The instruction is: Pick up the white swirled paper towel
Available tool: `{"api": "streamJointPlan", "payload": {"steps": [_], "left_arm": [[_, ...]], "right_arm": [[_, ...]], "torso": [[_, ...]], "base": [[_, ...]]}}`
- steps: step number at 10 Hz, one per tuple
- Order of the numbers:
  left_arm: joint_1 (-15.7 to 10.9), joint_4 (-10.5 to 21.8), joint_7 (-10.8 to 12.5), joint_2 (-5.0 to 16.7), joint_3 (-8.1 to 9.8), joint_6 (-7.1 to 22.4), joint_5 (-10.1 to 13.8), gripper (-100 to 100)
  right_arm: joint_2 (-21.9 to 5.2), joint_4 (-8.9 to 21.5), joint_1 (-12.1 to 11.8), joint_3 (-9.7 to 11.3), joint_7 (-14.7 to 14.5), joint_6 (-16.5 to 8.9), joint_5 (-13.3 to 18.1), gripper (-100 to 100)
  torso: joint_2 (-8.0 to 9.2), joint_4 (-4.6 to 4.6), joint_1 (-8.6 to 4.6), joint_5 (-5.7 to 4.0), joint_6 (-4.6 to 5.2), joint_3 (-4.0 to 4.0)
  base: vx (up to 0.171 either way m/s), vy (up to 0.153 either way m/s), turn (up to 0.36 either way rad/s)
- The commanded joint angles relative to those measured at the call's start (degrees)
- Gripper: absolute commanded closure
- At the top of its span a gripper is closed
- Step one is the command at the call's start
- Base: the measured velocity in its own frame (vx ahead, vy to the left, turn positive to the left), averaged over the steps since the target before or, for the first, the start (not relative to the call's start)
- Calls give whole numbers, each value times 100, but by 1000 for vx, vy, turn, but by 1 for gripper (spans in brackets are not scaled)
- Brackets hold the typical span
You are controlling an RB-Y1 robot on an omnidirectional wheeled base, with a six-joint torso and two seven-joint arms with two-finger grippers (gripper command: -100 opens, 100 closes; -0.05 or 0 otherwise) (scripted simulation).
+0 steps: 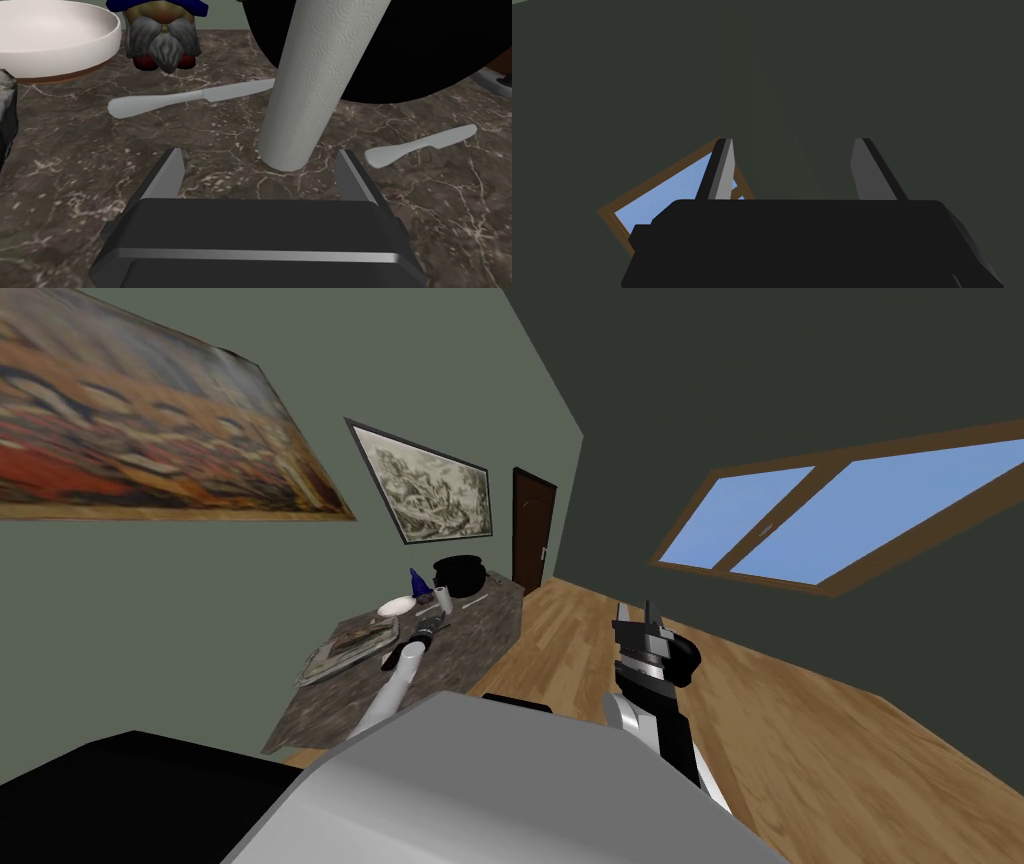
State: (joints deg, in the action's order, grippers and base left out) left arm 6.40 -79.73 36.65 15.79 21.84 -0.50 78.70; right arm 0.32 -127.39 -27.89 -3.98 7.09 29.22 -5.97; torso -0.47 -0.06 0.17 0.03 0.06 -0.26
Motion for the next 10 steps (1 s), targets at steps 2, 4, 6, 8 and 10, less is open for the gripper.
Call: {"api": "streamJointPlan", "payload": {"steps": [2, 4, 6, 8, 10], "left_arm": [[87, -199, -469, -97, 257, 375, 345, -100], [114, -279, -741, -153, 377, 532, 469, -100], [140, -359, -946, -208, 494, 690, 591, -100], [188, -514, -1322, -323, 721, 1002, 828, -100], [208, -591, -1557, -386, 831, 1156, 941, -100]], "right_arm": [[0, 0, 0, 0, 0, 0, 0, 0], [0, 0, 0, 0, 0, 0, 0, 0], [0, 0, 0, 0, 0, 0, 0, 0], [0, 0, 0, 0, 0, 0, 0, 0], [0, 0, 0, 0, 0, 0, 0, 0]], "torso": [[-2, 0, 2, 0, 0, -1], [1, 0, 5, 1, 1, 0], [2, 1, 5, 1, 0, 1], [1, 0, 5, 1, 1, 1], [-3, -1, 5, 1, 1, -2]], "base": [[28, -14, 49], [13, -8, 17], [16, -9, 27], [22, -8, 28], [26, -5, 13]]}}
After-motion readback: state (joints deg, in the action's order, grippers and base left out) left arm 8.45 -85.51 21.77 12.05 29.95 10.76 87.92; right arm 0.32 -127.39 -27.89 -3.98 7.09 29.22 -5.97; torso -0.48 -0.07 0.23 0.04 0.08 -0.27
